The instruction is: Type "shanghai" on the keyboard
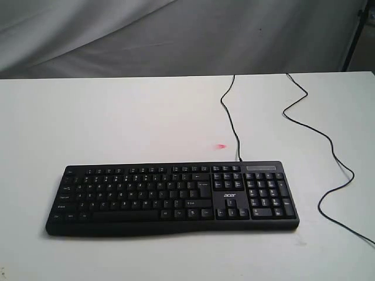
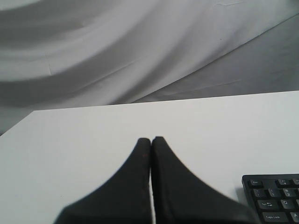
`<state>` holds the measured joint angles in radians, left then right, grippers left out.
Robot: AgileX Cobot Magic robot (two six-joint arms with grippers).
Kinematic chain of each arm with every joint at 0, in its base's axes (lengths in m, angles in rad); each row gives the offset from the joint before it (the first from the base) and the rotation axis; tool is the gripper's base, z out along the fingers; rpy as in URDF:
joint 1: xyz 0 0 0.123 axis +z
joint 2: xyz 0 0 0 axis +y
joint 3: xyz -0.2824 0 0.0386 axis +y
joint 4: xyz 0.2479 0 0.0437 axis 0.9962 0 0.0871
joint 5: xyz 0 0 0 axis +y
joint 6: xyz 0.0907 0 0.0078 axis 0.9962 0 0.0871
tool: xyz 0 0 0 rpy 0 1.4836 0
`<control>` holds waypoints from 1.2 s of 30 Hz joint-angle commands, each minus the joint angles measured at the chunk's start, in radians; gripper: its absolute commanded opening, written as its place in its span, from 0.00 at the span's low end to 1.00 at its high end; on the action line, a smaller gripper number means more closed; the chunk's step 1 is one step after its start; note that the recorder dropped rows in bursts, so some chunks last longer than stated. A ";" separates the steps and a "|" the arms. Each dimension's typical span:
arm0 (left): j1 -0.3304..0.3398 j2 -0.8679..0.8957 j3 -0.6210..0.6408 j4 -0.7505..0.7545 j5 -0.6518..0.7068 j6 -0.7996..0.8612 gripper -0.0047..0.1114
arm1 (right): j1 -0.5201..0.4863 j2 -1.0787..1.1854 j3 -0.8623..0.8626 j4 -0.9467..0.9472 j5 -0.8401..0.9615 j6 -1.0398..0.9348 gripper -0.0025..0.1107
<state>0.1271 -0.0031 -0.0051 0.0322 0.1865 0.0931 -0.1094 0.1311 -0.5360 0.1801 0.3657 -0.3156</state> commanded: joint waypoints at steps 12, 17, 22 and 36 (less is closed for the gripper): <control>-0.004 0.003 0.005 -0.001 -0.003 -0.003 0.05 | -0.009 -0.103 0.301 -0.032 -0.094 0.211 0.02; -0.004 0.003 0.005 -0.001 -0.003 -0.003 0.05 | -0.009 -0.131 0.412 -0.089 -0.137 0.211 0.02; -0.004 0.003 0.005 -0.001 -0.003 -0.003 0.05 | -0.009 -0.131 0.462 -0.104 -0.141 0.211 0.02; -0.004 0.003 0.005 -0.001 -0.003 -0.003 0.05 | -0.009 -0.131 0.536 -0.141 -0.119 0.275 0.02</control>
<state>0.1271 -0.0031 -0.0051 0.0322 0.1865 0.0931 -0.1094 0.0056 -0.0037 0.0479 0.2428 -0.0535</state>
